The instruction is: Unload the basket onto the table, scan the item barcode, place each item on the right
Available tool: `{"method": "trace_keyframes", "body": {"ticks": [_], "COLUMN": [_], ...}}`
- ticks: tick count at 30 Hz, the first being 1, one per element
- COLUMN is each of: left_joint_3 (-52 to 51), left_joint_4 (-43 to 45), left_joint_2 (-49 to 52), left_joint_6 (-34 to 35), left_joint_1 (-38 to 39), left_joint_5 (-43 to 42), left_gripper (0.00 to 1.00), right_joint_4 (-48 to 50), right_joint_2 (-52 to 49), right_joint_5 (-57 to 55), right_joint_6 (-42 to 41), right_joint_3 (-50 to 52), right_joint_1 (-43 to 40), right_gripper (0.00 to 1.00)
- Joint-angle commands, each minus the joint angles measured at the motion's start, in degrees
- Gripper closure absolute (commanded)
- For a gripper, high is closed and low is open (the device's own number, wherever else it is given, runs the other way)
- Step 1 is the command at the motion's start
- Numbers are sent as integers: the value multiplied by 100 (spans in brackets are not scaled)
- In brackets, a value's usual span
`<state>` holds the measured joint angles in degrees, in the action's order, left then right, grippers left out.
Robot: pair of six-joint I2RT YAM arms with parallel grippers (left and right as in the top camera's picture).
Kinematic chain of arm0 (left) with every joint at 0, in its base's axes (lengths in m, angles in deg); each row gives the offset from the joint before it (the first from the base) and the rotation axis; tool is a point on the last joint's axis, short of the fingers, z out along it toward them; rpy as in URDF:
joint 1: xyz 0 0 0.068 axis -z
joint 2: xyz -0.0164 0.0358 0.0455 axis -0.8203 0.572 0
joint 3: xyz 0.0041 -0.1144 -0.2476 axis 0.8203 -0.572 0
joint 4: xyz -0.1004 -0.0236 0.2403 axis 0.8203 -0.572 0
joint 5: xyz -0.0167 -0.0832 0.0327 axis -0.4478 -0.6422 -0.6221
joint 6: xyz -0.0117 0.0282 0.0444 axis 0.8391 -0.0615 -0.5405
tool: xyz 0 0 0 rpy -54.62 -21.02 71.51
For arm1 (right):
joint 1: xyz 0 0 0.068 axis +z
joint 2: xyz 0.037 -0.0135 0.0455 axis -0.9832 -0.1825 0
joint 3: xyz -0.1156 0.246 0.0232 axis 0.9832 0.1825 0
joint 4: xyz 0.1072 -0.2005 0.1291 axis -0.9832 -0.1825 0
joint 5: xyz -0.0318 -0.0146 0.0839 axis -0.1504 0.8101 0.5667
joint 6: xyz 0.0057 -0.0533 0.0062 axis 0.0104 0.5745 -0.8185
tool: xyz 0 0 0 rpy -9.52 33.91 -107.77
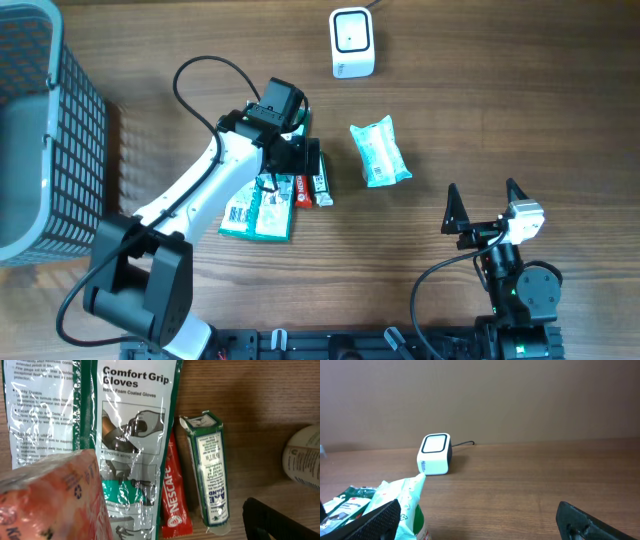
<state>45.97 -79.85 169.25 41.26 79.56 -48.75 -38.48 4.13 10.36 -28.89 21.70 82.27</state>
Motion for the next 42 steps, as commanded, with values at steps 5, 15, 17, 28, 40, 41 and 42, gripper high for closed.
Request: {"method": "trace_keyframes", "body": {"ticks": [5,15,17,28,40,41,42], "left_joint_3": [817,815,815,815,811,800,785], "left_joint_4": [-442,-894,-894,-800,-713,-723,-721], "left_joint_2": [-1228,-1294,-1294,-1294,-1252,-1252,-1252], "left_joint_6": [595,-216,-221,-643,199,601,1043], "left_joint_1": [-852,-2122,-2227,-2243,-2232,-2232,-2232], "left_joint_5": [-2098,-5292,-5515,-6183,-5355,-5042,-4719], "left_gripper": [0,0,0,0,4,3,0], "right_joint_4": [13,129,337,1088,1867,2640,3272], "right_joint_2": [-39,-44,-44,-210,-5335,-5786,-6183], "right_joint_5": [-90,-890,-247,3663,7130,7379,7595], "right_joint_6": [-48,2868,3421,-713,-3104,-3851,-4216], "right_joint_3": [7,7,7,-452,-3733,-3735,-3735], "right_joint_1": [-39,-46,-39,-42,-15,37,155], "right_gripper": [0,1,0,0,0,0,16]}}
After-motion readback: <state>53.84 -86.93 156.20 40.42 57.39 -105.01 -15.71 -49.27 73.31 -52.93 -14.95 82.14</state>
